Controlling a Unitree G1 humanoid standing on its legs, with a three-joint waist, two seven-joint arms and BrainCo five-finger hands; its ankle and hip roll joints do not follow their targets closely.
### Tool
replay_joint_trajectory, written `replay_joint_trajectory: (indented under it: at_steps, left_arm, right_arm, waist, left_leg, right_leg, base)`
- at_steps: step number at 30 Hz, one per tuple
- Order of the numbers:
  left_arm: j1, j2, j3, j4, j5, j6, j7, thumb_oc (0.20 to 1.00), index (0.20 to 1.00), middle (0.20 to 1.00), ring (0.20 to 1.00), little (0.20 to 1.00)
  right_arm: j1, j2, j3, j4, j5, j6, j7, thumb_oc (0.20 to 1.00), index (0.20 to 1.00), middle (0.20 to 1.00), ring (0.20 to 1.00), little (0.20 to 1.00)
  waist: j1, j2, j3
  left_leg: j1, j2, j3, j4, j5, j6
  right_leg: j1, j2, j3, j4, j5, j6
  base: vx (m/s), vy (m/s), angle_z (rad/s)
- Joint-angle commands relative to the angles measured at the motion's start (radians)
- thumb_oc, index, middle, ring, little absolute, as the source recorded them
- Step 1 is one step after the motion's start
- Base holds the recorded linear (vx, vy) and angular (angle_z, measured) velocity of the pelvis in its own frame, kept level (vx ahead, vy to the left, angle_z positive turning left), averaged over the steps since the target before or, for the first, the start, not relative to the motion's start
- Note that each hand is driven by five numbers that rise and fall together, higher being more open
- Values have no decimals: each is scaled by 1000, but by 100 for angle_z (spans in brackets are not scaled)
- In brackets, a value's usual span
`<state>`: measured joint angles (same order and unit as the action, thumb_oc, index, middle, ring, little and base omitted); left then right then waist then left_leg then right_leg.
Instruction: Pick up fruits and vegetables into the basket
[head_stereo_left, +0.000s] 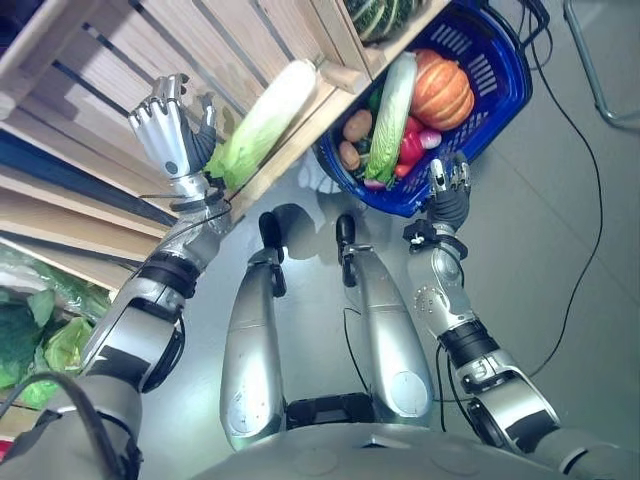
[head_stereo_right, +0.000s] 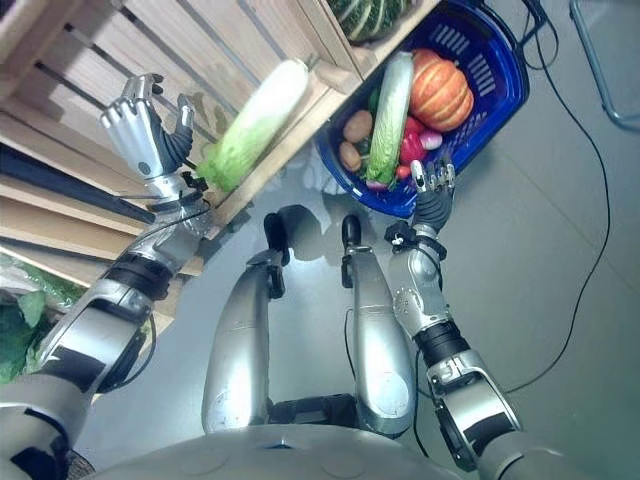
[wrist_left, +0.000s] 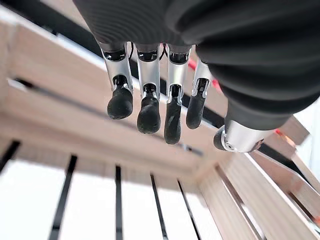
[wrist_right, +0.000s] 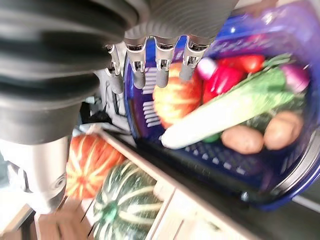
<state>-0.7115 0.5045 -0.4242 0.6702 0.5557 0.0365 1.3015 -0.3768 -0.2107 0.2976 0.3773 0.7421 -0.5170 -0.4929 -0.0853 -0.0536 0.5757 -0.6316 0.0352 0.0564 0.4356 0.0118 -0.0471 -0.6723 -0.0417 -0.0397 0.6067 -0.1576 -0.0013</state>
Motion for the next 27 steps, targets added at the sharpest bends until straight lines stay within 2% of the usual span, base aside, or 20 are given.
replay_joint_trajectory:
  at_steps: [1,5,6,7,8,16,22,24,27]
  left_arm:
    - [28,24,22,-47,58,-12,3,200,200,200,200,200]
    - [17,35,1,-45,28,2,-41,200,200,200,200,200]
    - [12,32,-5,-35,25,2,-52,567,567,567,567,567]
    - [9,32,-8,-30,21,1,-60,689,689,689,689,689]
    - [3,30,-16,-25,18,2,-71,1000,1000,1000,1000,1000]
    - [-41,11,-66,28,11,-31,-149,1000,1000,1000,1000,1000]
    - [-88,-4,-111,94,-31,-12,-229,1000,1000,1000,1000,1000]
    - [-110,-12,-129,130,-53,9,-263,1000,1000,1000,1000,1000]
    - [-139,-20,-155,184,-90,81,-322,1000,1000,1000,1000,1000]
  right_arm:
    - [15,-12,-38,-110,-52,-16,-6,1000,1000,1000,1000,1000]
    - [5,-18,-36,-113,-43,-4,-17,1000,1000,1000,1000,1000]
    - [2,-19,-33,-108,-41,-5,-17,1000,1000,1000,1000,1000]
    - [0,-19,-32,-107,-41,-4,-19,1000,1000,1000,1000,1000]
    - [-3,-20,-29,-107,-40,0,-23,1000,1000,1000,1000,1000]
    - [-11,-24,-11,-80,-32,-7,-10,1000,1000,1000,1000,1000]
    - [-30,-22,7,-66,-39,-7,-26,1000,1000,1000,1000,1000]
    - [-36,-22,13,-61,-38,-7,-30,1000,1000,1000,1000,1000]
    - [-42,-25,18,-56,-35,-7,-27,1000,1000,1000,1000,1000]
  waist:
    - [21,15,-56]
    - [20,12,-56]
    - [18,11,-56]
    - [17,10,-56]
    - [15,8,-56]
    - [1,1,-56]
    - [-8,-6,-56]
    - [-13,-9,-56]
    - [-20,-11,-56]
  left_leg:
    - [29,-58,27,29,-114,-7]
    - [25,-55,31,39,-117,-7]
    - [18,-54,31,46,-117,-7]
    - [15,-54,31,48,-118,-7]
    - [10,-52,34,52,-118,-7]
    - [-43,-42,48,72,-113,-6]
    - [-86,-36,54,82,-108,-5]
    - [-108,-34,58,92,-108,-5]
    - [-141,-31,58,105,-105,-7]
  right_leg:
    - [79,29,-59,-125,48,48]
    - [81,30,-59,-122,45,43]
    - [75,30,-58,-117,44,41]
    - [73,31,-57,-115,44,41]
    - [68,32,-55,-114,45,41]
    - [20,38,-44,-95,50,39]
    - [-24,42,-39,-81,55,39]
    - [-46,42,-39,-73,57,39]
    - [-82,42,-37,-56,61,41]
  base:
    - [15,-14,10]
    - [6,2,8]
    - [0,0,0]
    - [0,0,0]
    - [0,0,0]
    - [0,15,-4]
    - [-4,1,-3]
    - [-10,-9,-4]
    - [-10,-8,-4]
